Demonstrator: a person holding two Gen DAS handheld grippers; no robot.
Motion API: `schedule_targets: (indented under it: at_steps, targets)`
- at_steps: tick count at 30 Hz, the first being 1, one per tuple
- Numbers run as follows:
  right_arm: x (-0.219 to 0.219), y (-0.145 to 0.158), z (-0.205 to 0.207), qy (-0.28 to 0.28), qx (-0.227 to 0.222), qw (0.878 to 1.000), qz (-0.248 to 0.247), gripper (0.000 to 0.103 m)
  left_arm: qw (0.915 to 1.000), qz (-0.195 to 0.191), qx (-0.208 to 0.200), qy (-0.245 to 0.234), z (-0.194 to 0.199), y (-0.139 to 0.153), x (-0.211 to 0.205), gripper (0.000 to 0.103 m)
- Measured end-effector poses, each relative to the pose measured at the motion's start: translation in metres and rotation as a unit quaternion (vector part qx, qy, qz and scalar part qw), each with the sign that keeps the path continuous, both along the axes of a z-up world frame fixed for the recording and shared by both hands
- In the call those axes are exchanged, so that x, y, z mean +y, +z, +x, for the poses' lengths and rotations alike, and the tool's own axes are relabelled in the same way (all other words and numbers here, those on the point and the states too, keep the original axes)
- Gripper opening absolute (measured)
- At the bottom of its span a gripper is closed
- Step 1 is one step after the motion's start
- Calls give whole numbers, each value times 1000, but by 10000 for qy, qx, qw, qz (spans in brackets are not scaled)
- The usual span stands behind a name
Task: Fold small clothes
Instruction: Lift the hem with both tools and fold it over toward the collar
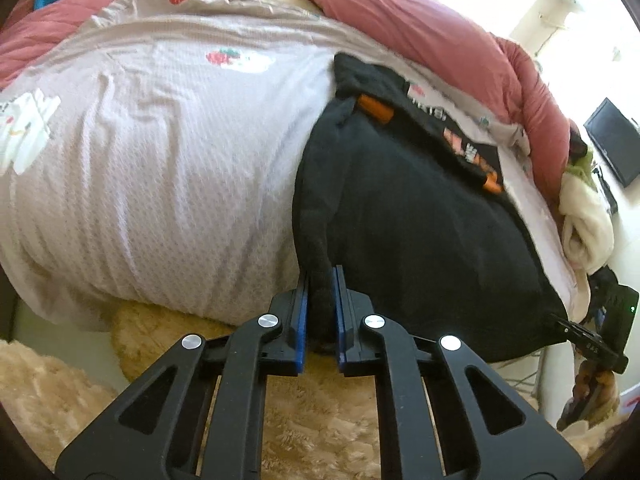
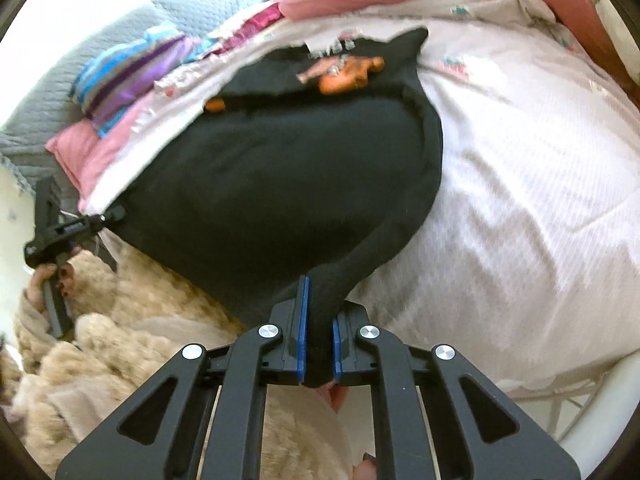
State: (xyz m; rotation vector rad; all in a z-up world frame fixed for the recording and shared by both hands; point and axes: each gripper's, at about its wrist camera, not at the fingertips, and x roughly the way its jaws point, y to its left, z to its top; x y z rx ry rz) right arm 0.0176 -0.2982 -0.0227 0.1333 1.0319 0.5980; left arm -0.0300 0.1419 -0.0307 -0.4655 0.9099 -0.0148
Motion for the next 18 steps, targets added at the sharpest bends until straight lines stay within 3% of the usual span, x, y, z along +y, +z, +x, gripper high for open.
schedule_targets:
  at_steps: [4, 18]
  targets:
    - [-9, 18, 5, -83, -199, 9994, 282, 8, 9999, 0, -152, 36, 0, 13, 3, 4]
    - [-21, 62, 23, -367, -1033, 9930, 441, 8, 9987, -90, -484, 100, 21, 45, 11, 4]
